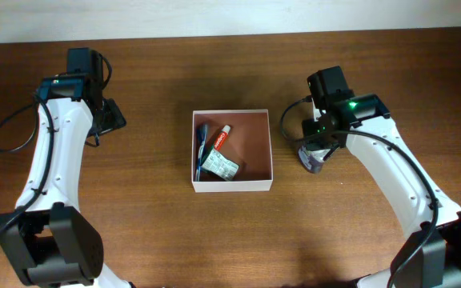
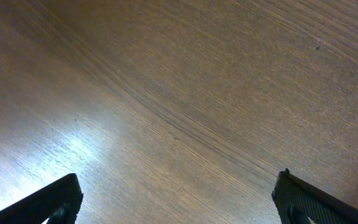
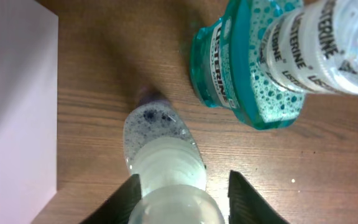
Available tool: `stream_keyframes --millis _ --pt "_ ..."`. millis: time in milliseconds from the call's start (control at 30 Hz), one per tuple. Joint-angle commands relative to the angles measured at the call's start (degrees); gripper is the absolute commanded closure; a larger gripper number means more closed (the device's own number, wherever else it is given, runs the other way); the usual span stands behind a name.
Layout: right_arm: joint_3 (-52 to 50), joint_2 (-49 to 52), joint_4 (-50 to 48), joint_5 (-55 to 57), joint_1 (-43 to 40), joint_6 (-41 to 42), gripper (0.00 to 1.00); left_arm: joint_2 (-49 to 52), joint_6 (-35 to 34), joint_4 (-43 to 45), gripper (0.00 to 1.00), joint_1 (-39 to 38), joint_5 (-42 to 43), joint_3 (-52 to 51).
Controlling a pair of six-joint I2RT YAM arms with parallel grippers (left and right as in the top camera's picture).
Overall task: Pack container
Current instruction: 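Lift the clear bottle and carry it left over the box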
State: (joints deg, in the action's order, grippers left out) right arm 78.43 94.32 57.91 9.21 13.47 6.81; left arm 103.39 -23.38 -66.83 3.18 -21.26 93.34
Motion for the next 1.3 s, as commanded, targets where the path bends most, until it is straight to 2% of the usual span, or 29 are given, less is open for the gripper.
stream_keyframes --millis 0,333,400,767,1067,1267 --pt "1.4 -1.4 0.2 1.3 -0.4 0.1 0.68 -0.2 0.3 -0.1 0.01 0.1 0.1 0.5" --pt "1.4 -1.4 0.2 0.3 -0.4 0.1 0.71 -0.2 0.3 -0.1 0.01 0.1 0.1 0.5" --pt "1.7 -1.5 0.2 0.3 -0.4 0.1 0.74 -0.2 0.3 -0.1 0.01 0.1 0.1 0.5" --pt "7.2 -3.5 5.1 0.0 -0.4 1.0 0.74 -0.2 0.3 -0.1 0.01 0.1 0.1 0.5" --pt "9.8 -5.3 6.0 -6.0 -0.3 1.1 0.74 -0.2 0.3 -0.1 0.01 0.1 0.1 0.5" --pt "16.5 -5.9 10.6 -6.2 0.5 1.7 0.74 -0.2 0.3 -0.1 0.01 0.1 0.1 0.5"
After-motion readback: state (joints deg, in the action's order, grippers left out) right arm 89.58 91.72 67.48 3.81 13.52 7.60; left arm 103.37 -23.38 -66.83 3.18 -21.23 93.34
